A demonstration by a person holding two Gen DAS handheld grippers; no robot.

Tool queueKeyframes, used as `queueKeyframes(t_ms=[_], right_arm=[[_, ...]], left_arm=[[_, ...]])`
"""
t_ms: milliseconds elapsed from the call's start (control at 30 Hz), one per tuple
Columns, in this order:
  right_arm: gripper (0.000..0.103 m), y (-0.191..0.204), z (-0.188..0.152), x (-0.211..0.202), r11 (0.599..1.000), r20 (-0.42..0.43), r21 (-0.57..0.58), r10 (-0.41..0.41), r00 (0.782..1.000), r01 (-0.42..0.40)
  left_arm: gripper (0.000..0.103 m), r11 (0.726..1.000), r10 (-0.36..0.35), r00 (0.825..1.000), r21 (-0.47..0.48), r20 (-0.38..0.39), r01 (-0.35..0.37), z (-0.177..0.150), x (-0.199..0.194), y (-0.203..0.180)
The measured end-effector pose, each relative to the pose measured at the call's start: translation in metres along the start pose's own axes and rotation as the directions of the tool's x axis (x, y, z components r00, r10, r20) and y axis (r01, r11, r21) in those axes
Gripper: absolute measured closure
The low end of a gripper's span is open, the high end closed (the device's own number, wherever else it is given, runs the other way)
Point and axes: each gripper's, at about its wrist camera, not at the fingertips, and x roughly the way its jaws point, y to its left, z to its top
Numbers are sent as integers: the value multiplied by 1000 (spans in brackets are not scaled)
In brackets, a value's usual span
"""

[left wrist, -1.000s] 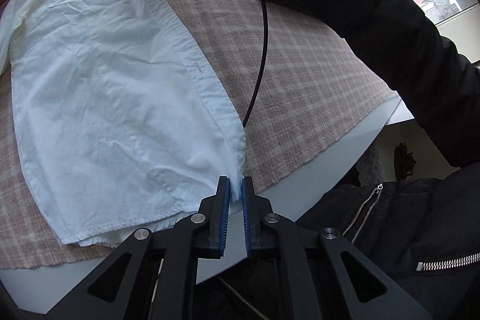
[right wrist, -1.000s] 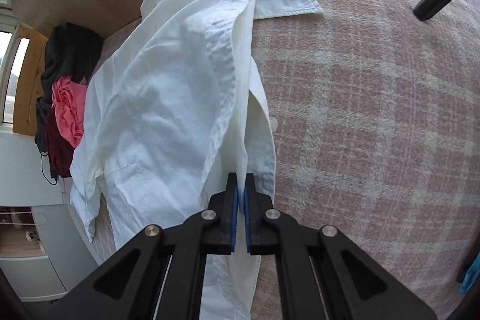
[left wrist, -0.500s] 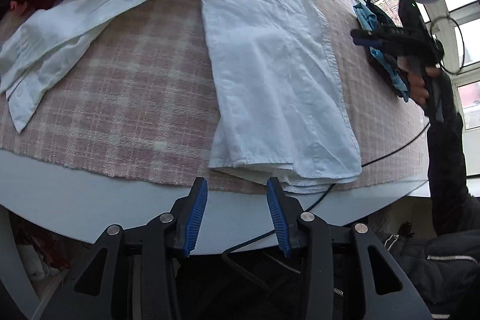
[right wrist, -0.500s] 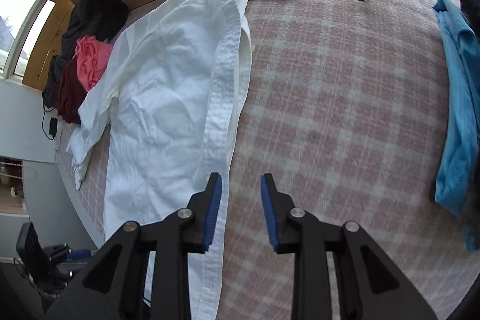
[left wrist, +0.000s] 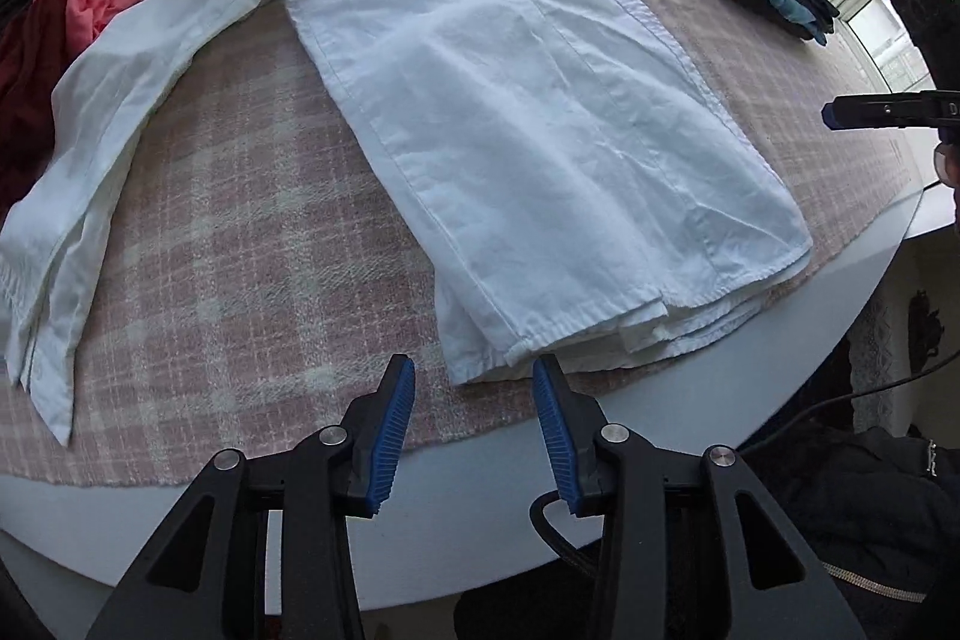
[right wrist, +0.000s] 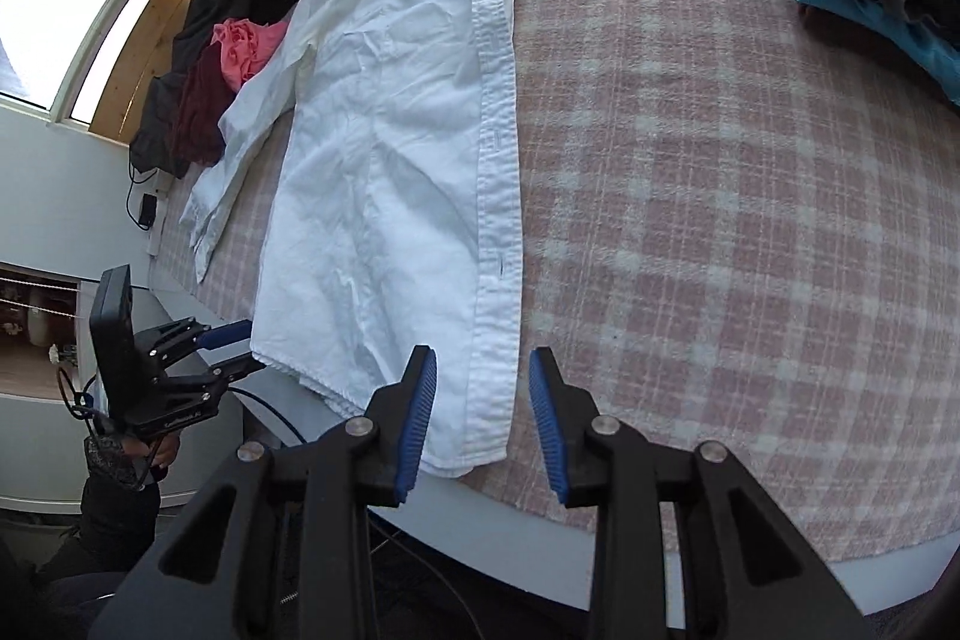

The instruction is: Fold clothes

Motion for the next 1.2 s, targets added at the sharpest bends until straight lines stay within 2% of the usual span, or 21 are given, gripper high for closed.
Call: queueKeyframes(t_ms=[33,67,100,133,167,267,400,467,567,667,733,767,800,867,1000,1033,1067,1200], right_arm=[[71,4,-4,-2,1000,4,-3,-5,1000,5],[71,8,-9,-2,1000,9,-2,-6,1000,6],[71,12,-13,-2,1000,13,0,-8,1000,8],[71,16,-18,-1,1000,14,0,-11,1000,11],[71,20,-22,1,1000,13,-3,-19,1000,19],[71,29,-32,10,999,5,-12,-48,999,48],[71,38,-39,22,998,-13,-16,-55,998,55],[71,42,-40,30,998,-26,-21,-55,998,54],[71,49,-41,44,996,-51,-39,-83,995,81],[71,58,-45,50,995,-61,-60,-82,995,79],[71,64,-47,51,994,-60,-78,-87,994,83],[71,68,-48,50,992,-56,-89,-92,994,87],[71,72,-49,50,991,-52,-100,-96,994,91],[71,79,-50,51,990,-53,-115,-93,994,86],[70,87,-54,53,989,-61,-126,-82,995,74],[70,87,-55,54,989,-61,-124,-84,995,76],[70,88,-55,55,989,-60,-122,-86,994,78],[70,99,-55,56,984,-40,-154,-100,994,93]], left_arm=[[66,1000,-4,1000,14,6,4,2,1,0],[71,1000,-11,1000,25,11,10,3,3,1],[89,999,-40,999,17,12,40,4,3,4],[98,997,-74,997,3,6,74,5,4,7],[100,996,-84,996,-8,10,85,5,4,10],[101,994,-102,994,-30,36,103,0,-7,17],[103,996,-73,992,-38,100,77,-14,-39,23],[103,995,-86,994,-36,63,88,-18,-29,29],[103,997,-26,1000,-72,1,26,-20,-7,41],[103,994,-79,996,-65,46,82,-28,-19,37],[91,997,-73,995,-7,74,74,-31,-28,22],[78,997,-73,995,17,74,72,-30,-28,15],[71,997,-71,995,31,74,69,-28,-26,10],[72,997,-63,996,39,67,61,-22,-20,4],[74,1000,-11,998,-4,61,11,0,0,11],[82,1000,-8,999,-8,50,8,3,1,14],[99,1000,-6,999,-11,40,7,6,2,16],[100,1000,-12,998,26,58,11,15,-17,20]])
